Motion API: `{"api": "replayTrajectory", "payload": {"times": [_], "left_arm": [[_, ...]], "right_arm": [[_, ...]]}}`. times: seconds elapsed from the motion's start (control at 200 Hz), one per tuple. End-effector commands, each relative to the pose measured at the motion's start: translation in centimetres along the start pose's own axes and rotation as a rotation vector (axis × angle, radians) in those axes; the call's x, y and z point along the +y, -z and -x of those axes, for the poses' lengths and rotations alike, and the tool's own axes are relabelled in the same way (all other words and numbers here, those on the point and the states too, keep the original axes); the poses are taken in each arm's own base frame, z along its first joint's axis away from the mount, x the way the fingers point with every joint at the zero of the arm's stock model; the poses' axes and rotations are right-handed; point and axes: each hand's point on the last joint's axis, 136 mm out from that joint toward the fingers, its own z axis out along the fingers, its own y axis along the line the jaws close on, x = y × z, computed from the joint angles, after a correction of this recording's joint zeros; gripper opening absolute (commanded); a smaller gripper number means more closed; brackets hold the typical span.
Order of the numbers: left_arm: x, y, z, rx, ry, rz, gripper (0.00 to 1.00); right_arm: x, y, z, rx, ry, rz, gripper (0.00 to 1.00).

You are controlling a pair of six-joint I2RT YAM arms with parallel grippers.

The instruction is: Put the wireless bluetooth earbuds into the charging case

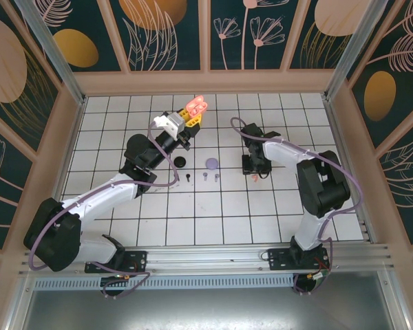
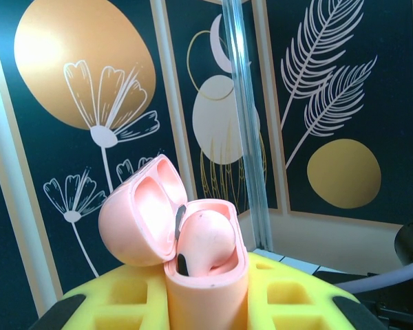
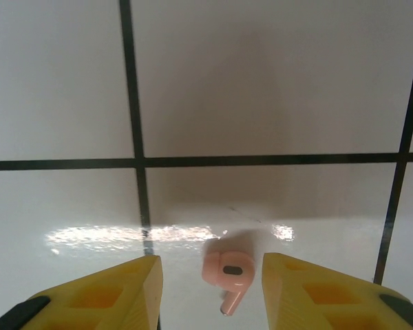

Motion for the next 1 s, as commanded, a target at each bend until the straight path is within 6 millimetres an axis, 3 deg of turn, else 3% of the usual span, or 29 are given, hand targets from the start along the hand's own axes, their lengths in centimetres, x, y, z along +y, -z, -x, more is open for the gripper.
{"api": "replayTrajectory", "payload": {"times": [0.0, 0.34, 0.996], "left_arm": [[-0.1, 0.3, 1.4, -0.042, -0.011, 0.001, 0.00], [-0.2, 0.3, 1.3, -0.039, -0.010, 0.000, 0.00], [-0.2, 0.2, 1.2, -0.040, -0.002, -0.003, 0.00]], "right_arm": [[-1.2, -1.0, -1.5, 0.048, 0.029, -0.066, 0.43], [-0.9, -2.1, -2.0, 0.056, 0.024, -0.049, 0.41], [-0.8, -1.9, -0.2, 0.011, 0.022, -0.067, 0.36]]}}
